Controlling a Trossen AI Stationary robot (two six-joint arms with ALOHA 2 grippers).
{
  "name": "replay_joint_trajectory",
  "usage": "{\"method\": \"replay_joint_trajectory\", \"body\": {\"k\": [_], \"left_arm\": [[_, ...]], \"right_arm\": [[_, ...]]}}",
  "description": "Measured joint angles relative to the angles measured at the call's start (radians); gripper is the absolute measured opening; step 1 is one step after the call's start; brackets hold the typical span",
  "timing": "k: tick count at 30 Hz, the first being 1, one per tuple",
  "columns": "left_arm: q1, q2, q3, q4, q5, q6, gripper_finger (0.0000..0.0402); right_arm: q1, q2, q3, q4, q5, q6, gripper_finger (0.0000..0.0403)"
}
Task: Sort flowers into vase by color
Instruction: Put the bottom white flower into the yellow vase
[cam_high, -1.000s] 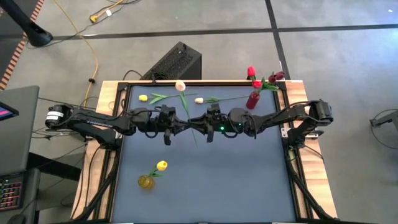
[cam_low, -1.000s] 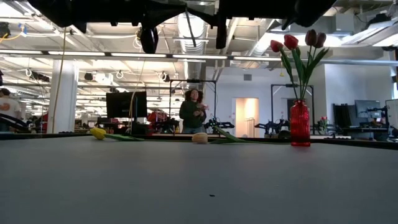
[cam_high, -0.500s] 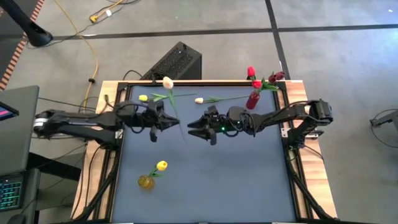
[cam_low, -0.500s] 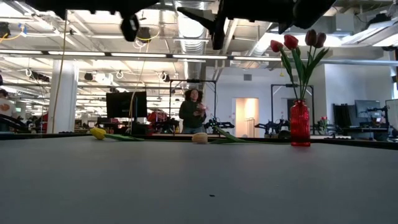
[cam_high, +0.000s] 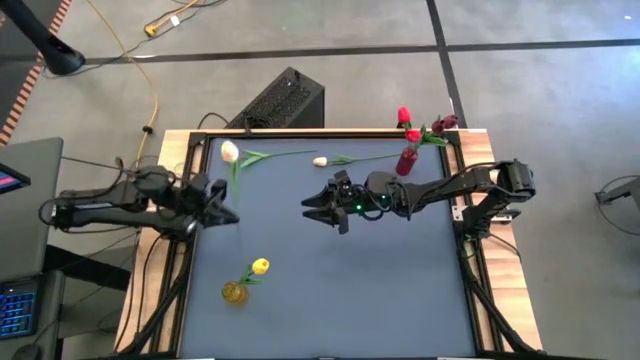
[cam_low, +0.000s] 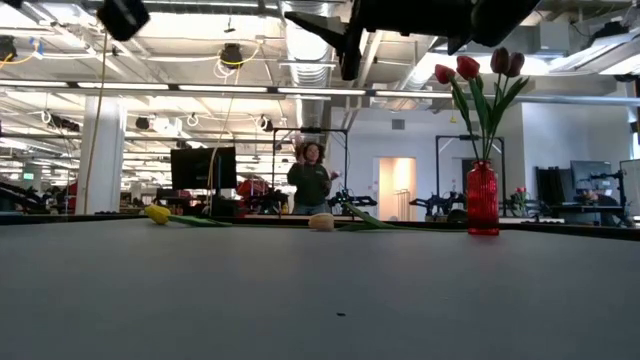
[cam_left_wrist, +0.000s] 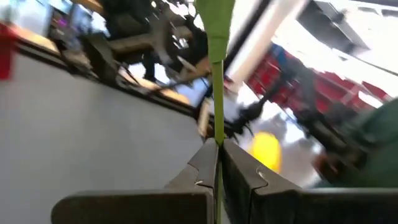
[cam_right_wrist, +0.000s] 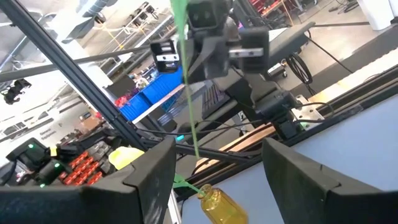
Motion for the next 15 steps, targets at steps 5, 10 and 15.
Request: {"method": "replay_joint_trajectory", "body": {"k": [5,10,15], "left_arm": [[-0.119,-0.04,0.0,-0.063,0.0,0.041,0.0],[-0.22,-0.018,0.0,-0.081,-0.042,0.101,0.0],[-0.301,0.031,0.0,-0.083,-0.073,0.153,0.0]], "right_arm": [[0.0,0.0,0.0,0.0,0.001,0.0,0.0265],[0.0,0.0,0.0,0.0,0.015,0.015,0.0265],[0.004,0.0,0.0,0.0,0.029,0.039,0.0265]]}}
